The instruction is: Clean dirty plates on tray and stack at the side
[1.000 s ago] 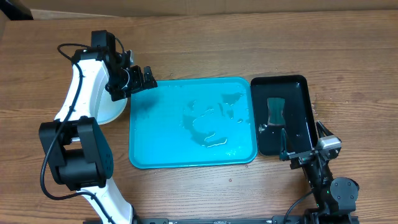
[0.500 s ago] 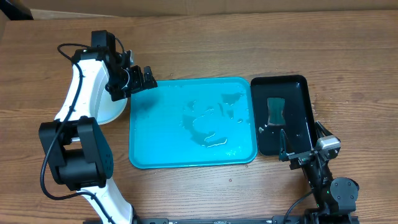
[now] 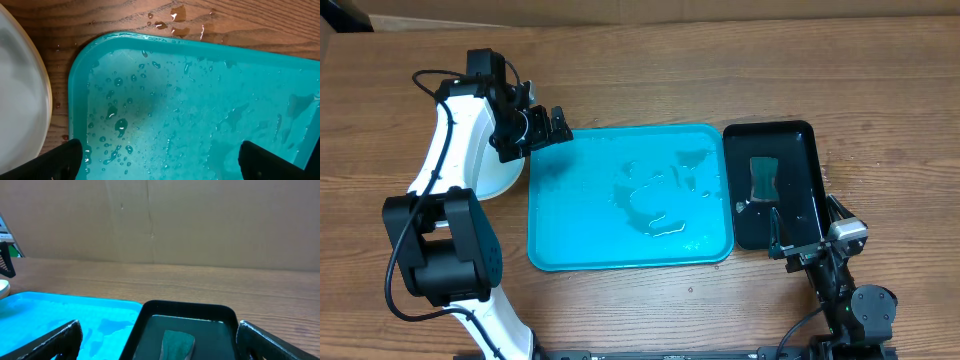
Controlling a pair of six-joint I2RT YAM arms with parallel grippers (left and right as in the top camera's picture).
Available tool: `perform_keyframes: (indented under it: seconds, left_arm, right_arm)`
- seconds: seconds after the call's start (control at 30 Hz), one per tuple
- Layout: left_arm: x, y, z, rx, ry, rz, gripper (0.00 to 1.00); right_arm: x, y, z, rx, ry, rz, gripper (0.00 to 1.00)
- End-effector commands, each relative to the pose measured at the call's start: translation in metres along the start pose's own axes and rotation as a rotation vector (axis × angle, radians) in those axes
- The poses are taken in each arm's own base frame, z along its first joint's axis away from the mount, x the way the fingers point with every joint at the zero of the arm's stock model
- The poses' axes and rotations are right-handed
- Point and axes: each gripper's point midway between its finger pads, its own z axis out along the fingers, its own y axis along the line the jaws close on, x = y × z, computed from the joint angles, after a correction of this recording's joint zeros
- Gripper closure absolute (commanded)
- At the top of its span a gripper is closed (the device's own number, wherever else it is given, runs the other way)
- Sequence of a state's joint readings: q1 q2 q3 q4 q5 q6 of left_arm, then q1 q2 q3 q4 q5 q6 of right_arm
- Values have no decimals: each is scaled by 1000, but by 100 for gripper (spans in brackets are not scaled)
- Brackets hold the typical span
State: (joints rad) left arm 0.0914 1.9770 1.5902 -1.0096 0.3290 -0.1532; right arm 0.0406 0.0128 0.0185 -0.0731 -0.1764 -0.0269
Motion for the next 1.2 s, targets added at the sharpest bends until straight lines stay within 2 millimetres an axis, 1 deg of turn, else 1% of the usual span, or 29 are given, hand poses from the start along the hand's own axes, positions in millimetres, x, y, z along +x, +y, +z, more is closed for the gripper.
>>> perform_keyframes:
  seconds: [0.0,0.2,0.4,0.43,0.53,0.67,0.87,1.03,1.17]
  left_arm:
    - [1,-2,-6,3,-12,24,0]
    - [1,-2,-5,0,-9,23,0]
    - [0,-2,-9,-1,-17,24,0]
    - [0,-3,-10,0,-21,26,0]
    - [-2,-11,-25,6,-60,46,0]
    - [-3,-26,-58,21,-143,82,0]
    - [1,-49,-127,47,-317,141,0]
    - [17,-68,-190,72,-479,196,0]
    - [39,-82,-241,92,-614,241,0]
  right_arm:
    - [2,-1,0,1,-5,-5,0]
    - [2,-1,0,1,-5,-5,0]
    - [2,-1,0,1,-5,-5,0]
    - [2,-1,0,1,-5,-5,0]
    - [2,-1,0,1,-5,-5,0]
    - [2,-1,0,1,-5,-5,0]
    - [2,0,0,1,-5,-5,0]
    - [2,0,0,1,-5,-5,0]
    - [2,-1,0,1,-5,-5,0]
